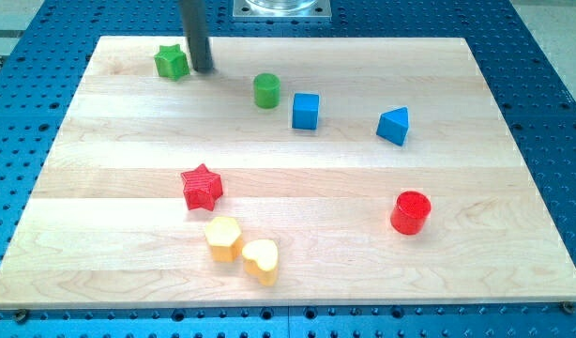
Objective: Slide the green circle to the bottom right of the green star
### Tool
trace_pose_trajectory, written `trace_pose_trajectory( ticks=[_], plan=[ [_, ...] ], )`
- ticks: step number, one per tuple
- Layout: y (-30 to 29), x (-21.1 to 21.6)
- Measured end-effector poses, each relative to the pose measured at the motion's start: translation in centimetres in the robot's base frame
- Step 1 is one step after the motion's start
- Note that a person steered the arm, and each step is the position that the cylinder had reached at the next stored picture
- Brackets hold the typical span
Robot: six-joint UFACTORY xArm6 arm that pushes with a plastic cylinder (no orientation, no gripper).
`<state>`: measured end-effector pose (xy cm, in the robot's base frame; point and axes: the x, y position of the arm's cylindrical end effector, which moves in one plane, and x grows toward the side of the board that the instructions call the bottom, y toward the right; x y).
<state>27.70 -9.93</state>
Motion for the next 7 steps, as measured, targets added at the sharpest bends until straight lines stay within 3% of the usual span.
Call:
trace_pose_trajectory(
  ticks=[2,3,4,5,7],
  plan=[
    [-11.2,-1.1],
    [-5.2,-1.0],
    [8.2,-1.1],
    [16.9,1.9],
    [2.2,4.3]
  ],
)
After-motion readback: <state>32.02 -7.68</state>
